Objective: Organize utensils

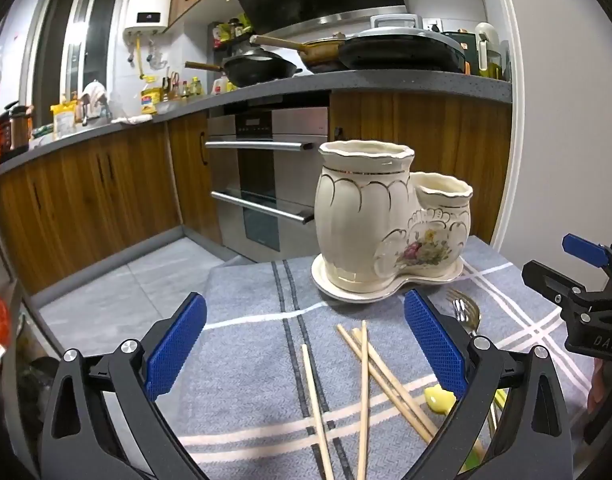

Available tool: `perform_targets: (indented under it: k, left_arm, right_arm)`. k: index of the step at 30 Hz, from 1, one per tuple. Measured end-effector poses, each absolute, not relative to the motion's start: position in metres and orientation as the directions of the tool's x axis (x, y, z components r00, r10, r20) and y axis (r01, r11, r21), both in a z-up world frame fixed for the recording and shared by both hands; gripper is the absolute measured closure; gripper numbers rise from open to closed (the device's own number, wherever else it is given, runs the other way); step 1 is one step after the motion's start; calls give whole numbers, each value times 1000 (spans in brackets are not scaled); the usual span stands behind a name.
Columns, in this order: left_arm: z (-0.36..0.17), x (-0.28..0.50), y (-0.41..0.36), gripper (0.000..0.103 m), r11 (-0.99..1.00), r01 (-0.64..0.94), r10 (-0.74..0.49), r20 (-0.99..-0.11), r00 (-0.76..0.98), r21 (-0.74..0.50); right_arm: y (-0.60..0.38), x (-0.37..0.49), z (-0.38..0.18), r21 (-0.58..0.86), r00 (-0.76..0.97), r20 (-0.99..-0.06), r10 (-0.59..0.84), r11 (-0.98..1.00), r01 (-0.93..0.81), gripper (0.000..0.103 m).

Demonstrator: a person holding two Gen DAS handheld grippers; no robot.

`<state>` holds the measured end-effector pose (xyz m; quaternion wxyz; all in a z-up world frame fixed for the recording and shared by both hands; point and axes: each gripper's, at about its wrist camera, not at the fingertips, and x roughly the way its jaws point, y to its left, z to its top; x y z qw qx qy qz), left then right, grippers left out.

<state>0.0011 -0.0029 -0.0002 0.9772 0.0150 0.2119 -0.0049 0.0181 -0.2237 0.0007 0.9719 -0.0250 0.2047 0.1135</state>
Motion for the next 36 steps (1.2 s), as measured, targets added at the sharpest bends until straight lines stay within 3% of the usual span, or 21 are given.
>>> perform_targets:
  k: [36]
  left_arm:
    - [0,-2,-2,5,999,15,-1,-416,909,29]
  right_arm:
    - [-224,20,-4,9,884,-420,205,975,-222,5]
